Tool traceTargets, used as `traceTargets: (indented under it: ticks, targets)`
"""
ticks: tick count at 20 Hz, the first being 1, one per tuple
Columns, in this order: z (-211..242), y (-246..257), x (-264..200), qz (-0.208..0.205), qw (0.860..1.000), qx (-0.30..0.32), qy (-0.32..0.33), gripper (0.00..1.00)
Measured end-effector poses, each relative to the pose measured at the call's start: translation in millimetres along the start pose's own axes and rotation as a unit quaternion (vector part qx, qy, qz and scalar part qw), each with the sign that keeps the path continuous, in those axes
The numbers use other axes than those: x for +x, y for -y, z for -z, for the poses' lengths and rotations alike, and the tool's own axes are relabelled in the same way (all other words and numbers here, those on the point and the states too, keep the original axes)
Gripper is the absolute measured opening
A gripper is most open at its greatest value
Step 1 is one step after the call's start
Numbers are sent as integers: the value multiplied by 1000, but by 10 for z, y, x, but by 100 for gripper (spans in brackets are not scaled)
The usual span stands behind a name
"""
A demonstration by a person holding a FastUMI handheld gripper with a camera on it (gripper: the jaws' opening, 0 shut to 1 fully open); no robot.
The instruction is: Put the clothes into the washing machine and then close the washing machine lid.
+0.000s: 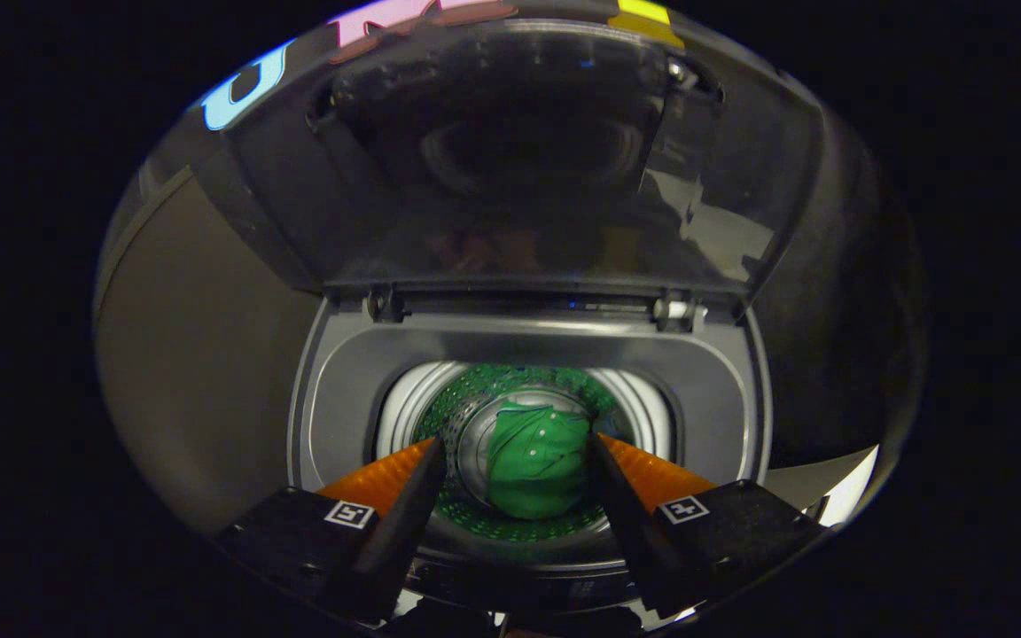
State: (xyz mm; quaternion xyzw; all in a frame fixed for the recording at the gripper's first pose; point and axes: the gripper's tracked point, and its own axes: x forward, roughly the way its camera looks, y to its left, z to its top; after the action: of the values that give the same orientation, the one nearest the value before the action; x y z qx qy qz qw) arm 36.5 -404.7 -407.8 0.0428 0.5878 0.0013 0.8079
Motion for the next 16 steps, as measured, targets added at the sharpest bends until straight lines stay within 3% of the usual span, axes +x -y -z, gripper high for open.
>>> traceTargets:
  ticks: [2,5,7,10,12,16]
  targets:
    - [-130,-20,-245,0,1000,-7,4,100]
    - [-495,-350,-631,-66,996,30,51,99]
    - [-893,-349,-939,-71,992,20,106,99]
    - [-1707,-390,-1337,-70,973,1,219,99]
    - [-2179,-370,-1265,-58,967,-13,246,98]
    - [-2591,-187,-830,-22,976,7,215,99]
